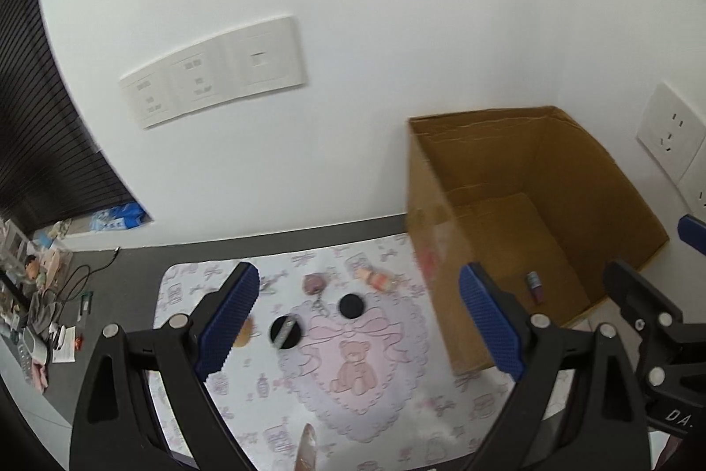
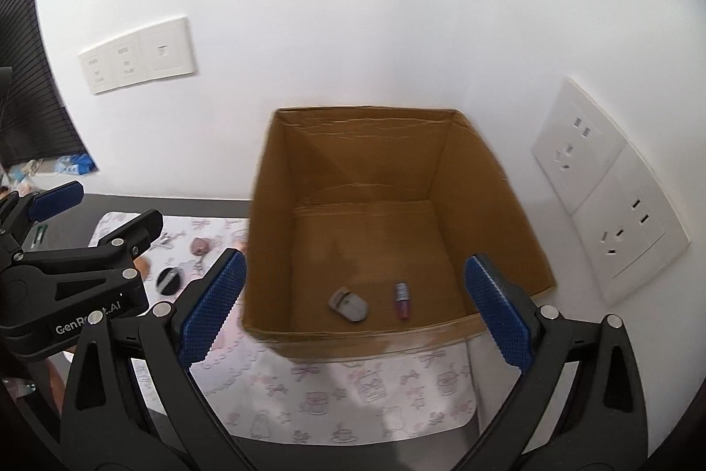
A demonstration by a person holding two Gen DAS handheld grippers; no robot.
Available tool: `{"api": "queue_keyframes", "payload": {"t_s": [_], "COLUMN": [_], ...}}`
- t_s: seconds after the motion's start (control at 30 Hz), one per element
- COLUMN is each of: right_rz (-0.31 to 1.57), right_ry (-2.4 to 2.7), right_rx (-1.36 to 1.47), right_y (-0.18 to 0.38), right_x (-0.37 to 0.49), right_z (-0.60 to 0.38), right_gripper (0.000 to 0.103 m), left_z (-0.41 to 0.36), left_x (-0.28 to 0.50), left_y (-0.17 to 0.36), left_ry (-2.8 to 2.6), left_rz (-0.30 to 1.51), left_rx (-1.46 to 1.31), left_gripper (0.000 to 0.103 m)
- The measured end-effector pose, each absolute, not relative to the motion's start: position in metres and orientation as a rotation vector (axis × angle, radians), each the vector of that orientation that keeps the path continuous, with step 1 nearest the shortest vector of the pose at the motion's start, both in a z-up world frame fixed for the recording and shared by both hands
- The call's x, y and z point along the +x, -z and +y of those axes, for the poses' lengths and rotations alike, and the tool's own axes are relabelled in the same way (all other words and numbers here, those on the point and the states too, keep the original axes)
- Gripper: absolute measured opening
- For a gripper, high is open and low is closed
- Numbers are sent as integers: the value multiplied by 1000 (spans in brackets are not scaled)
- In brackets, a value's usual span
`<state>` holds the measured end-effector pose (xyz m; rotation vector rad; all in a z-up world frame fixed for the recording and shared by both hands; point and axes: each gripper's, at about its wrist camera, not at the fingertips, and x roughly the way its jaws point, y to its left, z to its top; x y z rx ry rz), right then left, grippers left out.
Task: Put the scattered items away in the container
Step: 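Withdraw both tools from the box back toward the mat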
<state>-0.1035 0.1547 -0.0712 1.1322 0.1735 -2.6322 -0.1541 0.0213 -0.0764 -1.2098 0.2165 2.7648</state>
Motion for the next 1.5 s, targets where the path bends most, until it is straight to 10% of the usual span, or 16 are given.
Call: {"api": "queue_keyframes", "payload": {"t_s": [1.5], "right_rz": [344], "right_ry": [2437], "right_rx": [1063], "right_y": [86], "right_x": [-6], "right_z": [-65], "right_gripper": [100], "left_z": [-209], "left_x": [-127], "left_y": [121], "left_ry": [-2886], "left_rz": [74], "left_rx": [-1287], "left_gripper": [91]}}
